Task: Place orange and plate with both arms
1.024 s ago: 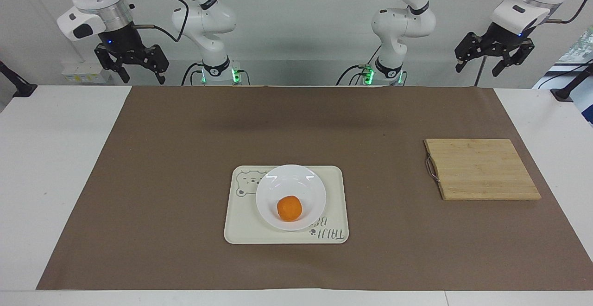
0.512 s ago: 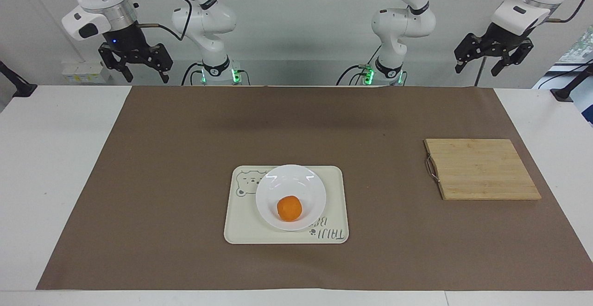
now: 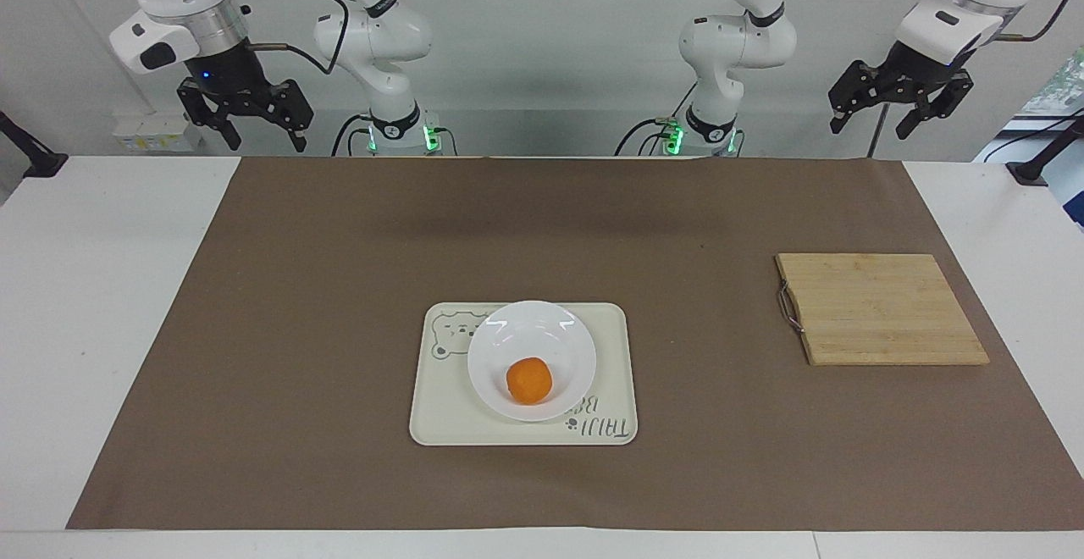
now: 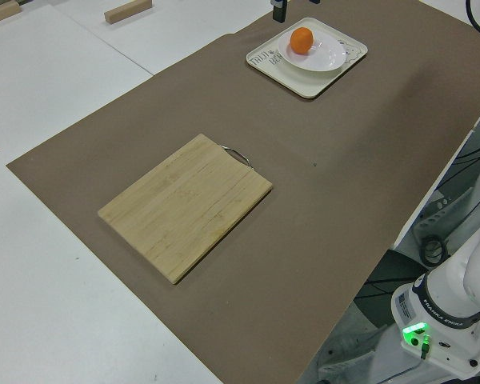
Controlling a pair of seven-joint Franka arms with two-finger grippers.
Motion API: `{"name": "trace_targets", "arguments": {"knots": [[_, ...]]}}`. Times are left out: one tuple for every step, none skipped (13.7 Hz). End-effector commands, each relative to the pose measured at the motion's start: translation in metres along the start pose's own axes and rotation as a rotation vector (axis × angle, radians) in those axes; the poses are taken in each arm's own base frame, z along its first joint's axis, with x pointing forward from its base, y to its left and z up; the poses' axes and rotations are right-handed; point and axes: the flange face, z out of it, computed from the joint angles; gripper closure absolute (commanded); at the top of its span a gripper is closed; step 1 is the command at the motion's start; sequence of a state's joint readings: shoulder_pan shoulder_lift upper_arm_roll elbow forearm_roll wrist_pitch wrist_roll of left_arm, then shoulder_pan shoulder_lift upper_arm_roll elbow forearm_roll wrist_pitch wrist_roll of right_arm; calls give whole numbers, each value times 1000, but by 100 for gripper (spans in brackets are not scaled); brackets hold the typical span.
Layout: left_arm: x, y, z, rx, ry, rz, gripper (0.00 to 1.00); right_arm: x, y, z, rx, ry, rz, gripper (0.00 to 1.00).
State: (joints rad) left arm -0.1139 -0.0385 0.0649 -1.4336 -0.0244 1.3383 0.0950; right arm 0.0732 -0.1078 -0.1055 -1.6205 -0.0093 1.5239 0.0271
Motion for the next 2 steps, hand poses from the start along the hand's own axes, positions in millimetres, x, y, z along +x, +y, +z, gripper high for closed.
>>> {"name": "trace_targets", "arguments": {"knots": [[-8, 4, 0, -10, -18, -13, 0, 0, 4, -2, -7, -11, -16, 0], [-8, 4, 1, -10, -19, -13, 0, 0, 4, -2, -7, -11, -16, 0]]}}
